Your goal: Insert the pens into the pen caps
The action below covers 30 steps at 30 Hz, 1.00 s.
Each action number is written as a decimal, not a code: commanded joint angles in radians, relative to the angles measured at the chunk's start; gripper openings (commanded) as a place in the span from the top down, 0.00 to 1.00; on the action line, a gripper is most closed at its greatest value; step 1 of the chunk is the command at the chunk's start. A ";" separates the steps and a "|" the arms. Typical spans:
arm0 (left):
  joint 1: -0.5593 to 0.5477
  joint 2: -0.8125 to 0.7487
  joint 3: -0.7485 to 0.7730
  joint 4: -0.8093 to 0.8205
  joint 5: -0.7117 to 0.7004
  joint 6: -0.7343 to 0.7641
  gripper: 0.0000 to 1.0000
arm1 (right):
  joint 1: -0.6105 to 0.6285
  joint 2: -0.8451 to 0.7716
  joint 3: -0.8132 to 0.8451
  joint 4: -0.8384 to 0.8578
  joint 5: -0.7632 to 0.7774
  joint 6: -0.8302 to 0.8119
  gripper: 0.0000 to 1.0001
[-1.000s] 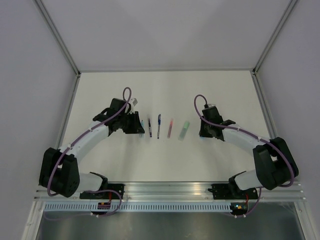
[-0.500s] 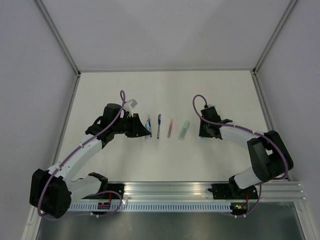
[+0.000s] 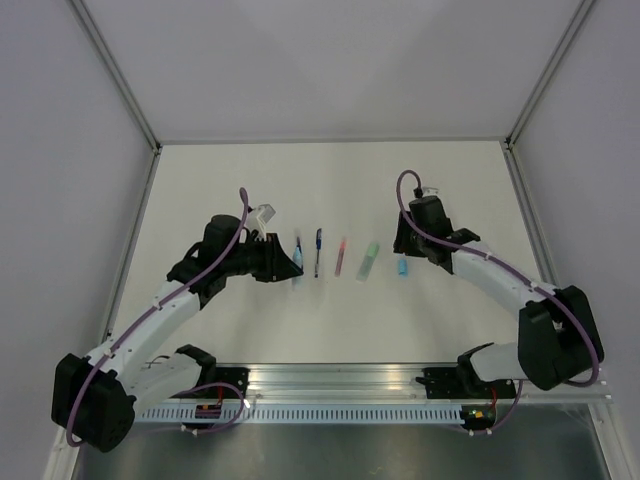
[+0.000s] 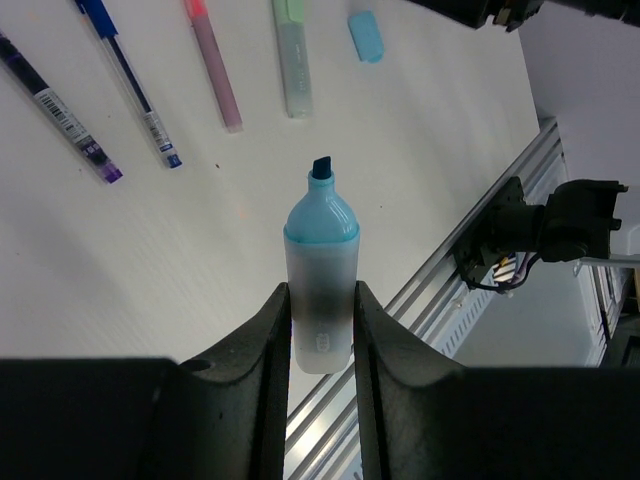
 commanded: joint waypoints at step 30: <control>-0.073 -0.013 -0.051 0.166 -0.008 -0.037 0.98 | 0.544 -0.049 0.151 0.428 -0.081 0.276 0.51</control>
